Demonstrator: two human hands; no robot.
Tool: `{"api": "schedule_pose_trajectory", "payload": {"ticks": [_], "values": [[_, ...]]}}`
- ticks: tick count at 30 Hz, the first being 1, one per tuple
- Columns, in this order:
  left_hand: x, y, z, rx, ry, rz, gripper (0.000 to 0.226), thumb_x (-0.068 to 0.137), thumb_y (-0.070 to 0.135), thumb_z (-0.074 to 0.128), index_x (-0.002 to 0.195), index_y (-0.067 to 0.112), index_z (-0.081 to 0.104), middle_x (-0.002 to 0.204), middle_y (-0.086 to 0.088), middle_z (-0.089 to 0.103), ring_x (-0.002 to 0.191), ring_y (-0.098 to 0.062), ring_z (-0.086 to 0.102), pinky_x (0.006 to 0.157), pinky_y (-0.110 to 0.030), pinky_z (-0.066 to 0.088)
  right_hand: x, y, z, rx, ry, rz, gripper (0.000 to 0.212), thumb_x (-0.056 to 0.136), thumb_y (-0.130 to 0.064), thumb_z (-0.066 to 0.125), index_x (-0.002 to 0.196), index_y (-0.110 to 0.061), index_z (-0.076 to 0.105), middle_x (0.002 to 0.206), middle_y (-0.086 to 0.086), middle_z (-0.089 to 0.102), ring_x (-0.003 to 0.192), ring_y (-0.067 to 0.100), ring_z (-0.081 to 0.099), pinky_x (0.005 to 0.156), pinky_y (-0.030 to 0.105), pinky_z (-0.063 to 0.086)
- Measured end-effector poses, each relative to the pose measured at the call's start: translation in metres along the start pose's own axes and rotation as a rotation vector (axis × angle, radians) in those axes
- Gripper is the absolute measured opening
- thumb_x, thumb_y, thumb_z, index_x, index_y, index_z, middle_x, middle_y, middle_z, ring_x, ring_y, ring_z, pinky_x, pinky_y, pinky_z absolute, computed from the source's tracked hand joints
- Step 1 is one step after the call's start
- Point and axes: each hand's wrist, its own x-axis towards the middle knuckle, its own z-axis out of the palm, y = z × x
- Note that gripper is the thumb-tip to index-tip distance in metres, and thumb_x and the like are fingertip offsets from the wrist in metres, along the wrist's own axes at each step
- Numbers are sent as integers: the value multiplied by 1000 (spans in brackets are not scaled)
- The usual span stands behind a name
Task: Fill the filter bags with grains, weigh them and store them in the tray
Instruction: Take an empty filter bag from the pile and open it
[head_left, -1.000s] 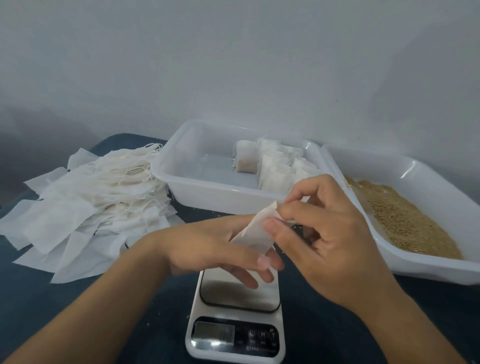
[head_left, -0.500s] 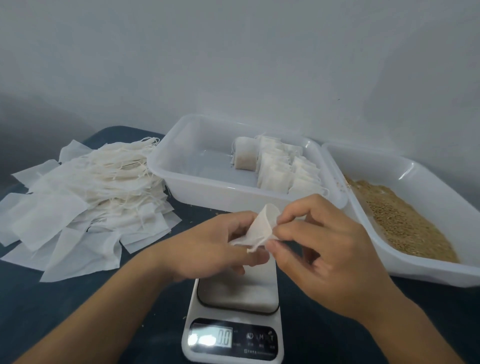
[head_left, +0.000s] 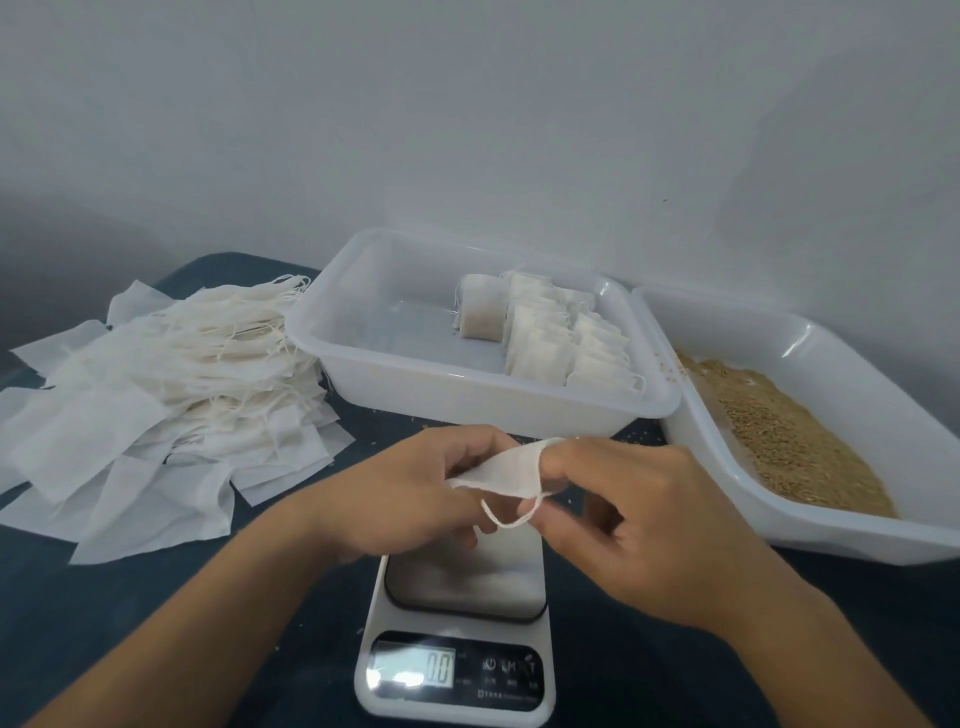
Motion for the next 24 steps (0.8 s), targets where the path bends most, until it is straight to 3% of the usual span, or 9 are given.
{"api": "schedule_pose_trajectory", "payload": {"ticks": [2, 5, 8, 11, 15, 21, 24], "values": [[0, 1, 0, 5, -19, -3, 33, 76, 45, 75, 103, 26, 69, 90, 10, 68, 81, -7, 62, 74, -28, 52, 0, 2, -1, 51, -70, 55, 5, 97, -35, 65, 93, -32, 63, 70, -27, 52, 55, 13, 52, 53, 13, 35], [0, 1, 1, -1, -74, -9, 25, 83, 42, 73, 105, 32, 68, 92, 12, 67, 85, -6, 62, 76, -30, 52, 1, 4, -4, 86, -102, 92, 30, 101, -24, 64, 76, -31, 49, 65, -11, 50, 57, 16, 51, 51, 22, 37], [4, 2, 0, 15, -118, -15, 29, 85, 34, 72, 112, 26, 66, 96, 9, 65, 89, -6, 61, 78, -31, 52, -2, 4, -9, 201, -142, 188, 30, 104, -32, 55, 75, -23, 50, 63, -4, 56, 52, 20, 56, 50, 35, 43], [10, 9, 0, 79, -242, -3, 25, 91, 23, 69, 115, 21, 62, 99, -4, 59, 92, -9, 59, 80, -37, 56, -3, 1, -13, 234, -181, 194, 31, 106, -36, 50, 79, -21, 53, 59, -6, 56, 50, 18, 58, 47, 28, 44], [20, 22, 4, 66, -408, -60, 25, 92, 26, 68, 116, 33, 65, 100, 8, 60, 99, -7, 61, 87, -34, 58, -1, -2, -23, 207, -220, 181, 34, 101, -44, 52, 77, -20, 59, 63, -5, 57, 53, 16, 57, 49, 18, 39], [32, 18, 17, 35, -361, -45, 16, 86, 23, 72, 99, 32, 68, 90, 8, 62, 88, -9, 61, 80, -35, 56, 0, -3, -37, 172, -344, 247, 56, 92, -65, 43, 95, -18, 75, 70, 2, 65, 61, 17, 62, 56, 27, 48], [31, 9, 23, 20, -274, -8, 16, 83, 23, 73, 93, 35, 67, 87, 8, 62, 83, -9, 61, 75, -34, 55, -2, 1, -47, 211, -382, 250, 50, 95, -66, 46, 109, -27, 74, 76, -11, 71, 57, 7, 68, 53, 15, 46]]}}
